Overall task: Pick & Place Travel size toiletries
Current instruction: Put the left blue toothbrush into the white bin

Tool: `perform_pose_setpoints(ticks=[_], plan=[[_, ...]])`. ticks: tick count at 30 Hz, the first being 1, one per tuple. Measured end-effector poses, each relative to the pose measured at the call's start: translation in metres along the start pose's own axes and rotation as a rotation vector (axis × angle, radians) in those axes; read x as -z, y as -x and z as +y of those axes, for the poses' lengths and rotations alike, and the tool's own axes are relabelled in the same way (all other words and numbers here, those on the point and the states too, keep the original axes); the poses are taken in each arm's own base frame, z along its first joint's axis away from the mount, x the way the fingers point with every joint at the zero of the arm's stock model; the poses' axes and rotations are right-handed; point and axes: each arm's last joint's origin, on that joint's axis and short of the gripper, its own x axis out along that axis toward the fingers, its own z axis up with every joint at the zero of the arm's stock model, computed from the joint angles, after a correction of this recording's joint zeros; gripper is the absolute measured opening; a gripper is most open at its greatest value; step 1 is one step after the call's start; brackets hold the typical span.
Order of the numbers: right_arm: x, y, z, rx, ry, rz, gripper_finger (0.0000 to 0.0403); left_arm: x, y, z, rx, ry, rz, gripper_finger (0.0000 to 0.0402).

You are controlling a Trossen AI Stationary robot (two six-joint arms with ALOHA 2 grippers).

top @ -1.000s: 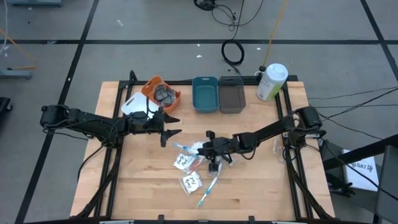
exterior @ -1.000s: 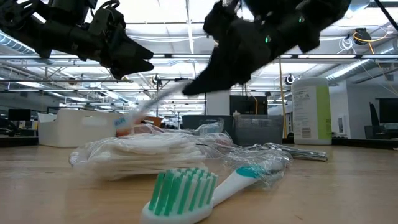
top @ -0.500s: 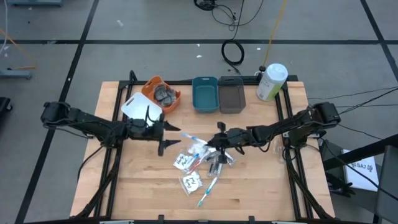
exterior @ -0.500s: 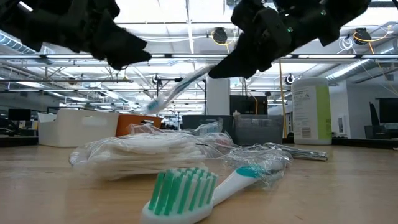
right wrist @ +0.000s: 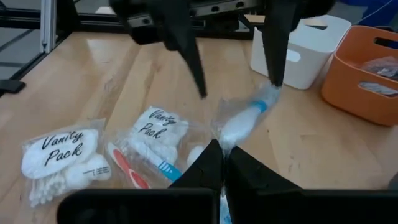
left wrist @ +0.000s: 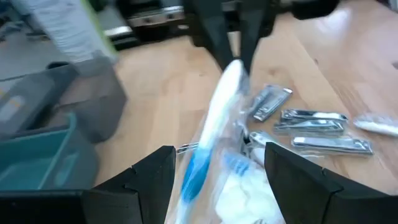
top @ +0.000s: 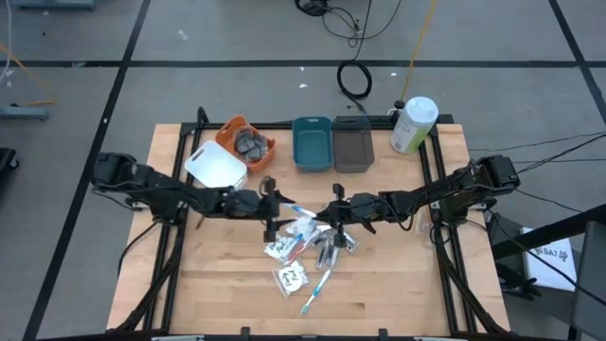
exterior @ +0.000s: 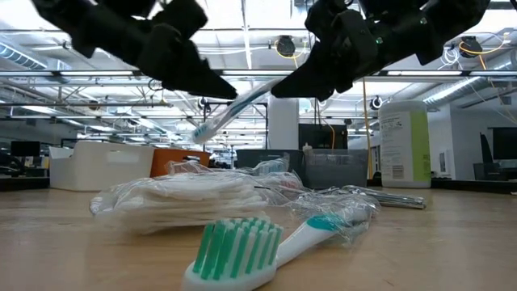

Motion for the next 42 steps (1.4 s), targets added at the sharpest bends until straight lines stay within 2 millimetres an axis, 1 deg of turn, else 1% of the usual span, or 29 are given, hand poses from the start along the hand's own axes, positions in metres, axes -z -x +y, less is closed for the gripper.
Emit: perform_pose_setpoints(ticks=[2, 5, 10, 13, 17, 20, 25, 27, 30, 32, 34, 36, 38, 40, 42], plan=[[0.000, 0.000, 0.000, 0.000, 0.001, 0.005, 0.0000, -0.004, -0.010, -0.002, 0.033, -0.018, 0.020, 0.0241], [0.000, 0.000, 0.000, -0.001, 0.001, 0.005, 0.0000, -0.002, -0.020, -0.004, 0.035, -0.029, 0.060, 0.0241], [0.001, 0.000, 0.000, -0.006, 0.003, 0.005, 0.0000, -0.001, -0.025, 0.001, -0.014, -0.029, 0.088, 0.0241], [0.000, 0.000, 0.001, -0.029, 0.003, 0.002, 0.0000, 0.001, -0.025, 0.003, -0.020, -0.027, 0.104, 0.0230], [-0.001, 0.000, 0.002, -0.033, 0.002, -0.009, 0.0000, 0.004, -0.025, 0.006, -0.045, -0.024, 0.134, 0.0185], [-0.001, 0.000, 0.001, -0.033, 0.003, -0.009, 0.0000, 0.005, -0.025, 0.006, -0.045, -0.025, 0.142, 0.0135], [-0.001, 0.000, 0.001, -0.025, 0.009, -0.010, 0.0000, 0.006, -0.025, 0.008, -0.043, -0.046, 0.152, 0.0035], [0.000, 0.000, 0.001, -0.021, 0.004, -0.004, 0.0001, 0.007, -0.025, 0.009, -0.043, -0.054, 0.156, 0.0015], [0.001, 0.000, 0.001, -0.019, 0.006, 0.019, 0.0016, 0.001, -0.018, 0.012, -0.056, -0.048, 0.144, 0.0022], [0.003, 0.000, 0.001, -0.024, 0.006, 0.034, 0.0039, -0.004, -0.010, 0.013, -0.092, -0.048, 0.144, 0.0022], [0.005, 0.000, 0.001, -0.028, 0.000, 0.054, 0.0071, -0.010, 0.000, 0.014, -0.162, -0.054, 0.153, 0.0013], [0.005, 0.000, 0.002, -0.028, -0.011, 0.055, 0.0107, -0.012, 0.014, 0.016, -0.257, -0.051, 0.211, 0.0009], [0.005, 0.000, 0.002, -0.027, -0.017, 0.050, 0.0142, -0.014, 0.028, 0.020, -0.362, -0.005, 0.239, 0.0013], [0.005, 0.000, 0.001, -0.027, -0.016, 0.053, 0.0171, -0.014, 0.044, 0.025, -0.468, 0.070, 0.258, 0.0017], [0.005, 0.000, 0.001, -0.027, -0.017, 0.053, 0.0194, -0.011, 0.062, 0.031, -0.581, 0.176, 0.248, 0.0012]])
